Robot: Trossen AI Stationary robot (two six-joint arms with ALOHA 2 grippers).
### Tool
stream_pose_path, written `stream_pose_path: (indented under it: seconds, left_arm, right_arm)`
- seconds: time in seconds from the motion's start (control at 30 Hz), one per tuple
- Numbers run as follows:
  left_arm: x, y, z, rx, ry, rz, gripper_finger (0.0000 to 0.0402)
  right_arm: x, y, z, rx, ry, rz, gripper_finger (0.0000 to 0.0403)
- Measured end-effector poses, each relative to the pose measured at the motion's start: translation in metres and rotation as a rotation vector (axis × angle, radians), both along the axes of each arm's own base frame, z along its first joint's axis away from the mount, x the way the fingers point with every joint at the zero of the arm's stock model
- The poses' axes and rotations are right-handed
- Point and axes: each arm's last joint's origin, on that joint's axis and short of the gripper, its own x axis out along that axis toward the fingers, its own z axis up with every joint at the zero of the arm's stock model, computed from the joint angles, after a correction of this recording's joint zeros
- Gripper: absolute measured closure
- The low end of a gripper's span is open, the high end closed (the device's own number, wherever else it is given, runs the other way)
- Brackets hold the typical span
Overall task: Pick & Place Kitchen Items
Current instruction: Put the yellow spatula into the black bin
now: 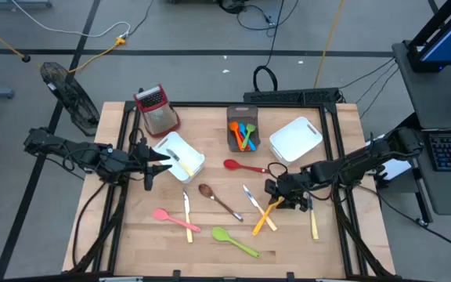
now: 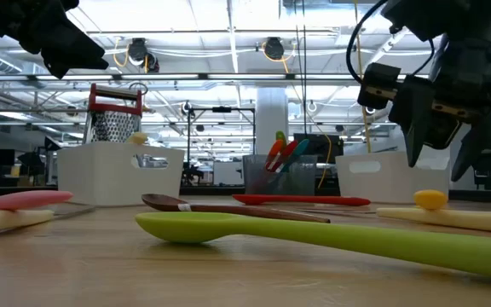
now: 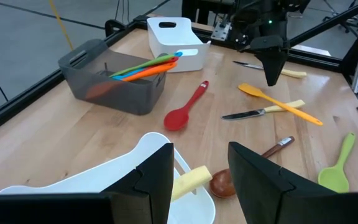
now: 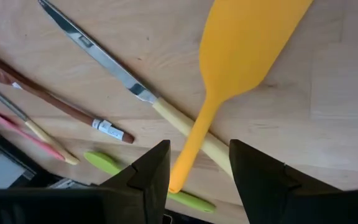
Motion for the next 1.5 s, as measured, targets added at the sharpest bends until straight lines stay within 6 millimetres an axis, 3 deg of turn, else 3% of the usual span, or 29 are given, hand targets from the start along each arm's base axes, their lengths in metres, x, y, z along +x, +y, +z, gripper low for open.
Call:
stream_pose_path:
  seconds: [0.23, 0.93, 1.33, 1.5]
  left_arm:
    - [0.000, 0.000, 0.000, -0.001, 0.000, 0.001, 0.0247]
    - [0.000, 0.001, 0.000, 0.004, -0.008, 0.043, 0.0247]
    - [0.000, 0.001, 0.000, -0.016, -0.011, 0.042, 0.0247]
    - [0.000, 0.001, 0.000, -0.017, -0.011, 0.040, 0.0247]
  right_arm:
    - [-0.006, -0.002, -0.009, -0.018, 0.020, -0.023, 0.0245]
    - [0.000, 0.015, -0.005, 0.010, -0.079, -0.041, 0.0245]
    - [0.017, 0.022, -0.038, -0.029, -0.072, 0.010, 0.0245]
    - [0.018, 0.020, -0.041, -0.106, -0.081, -0.024, 0.0246]
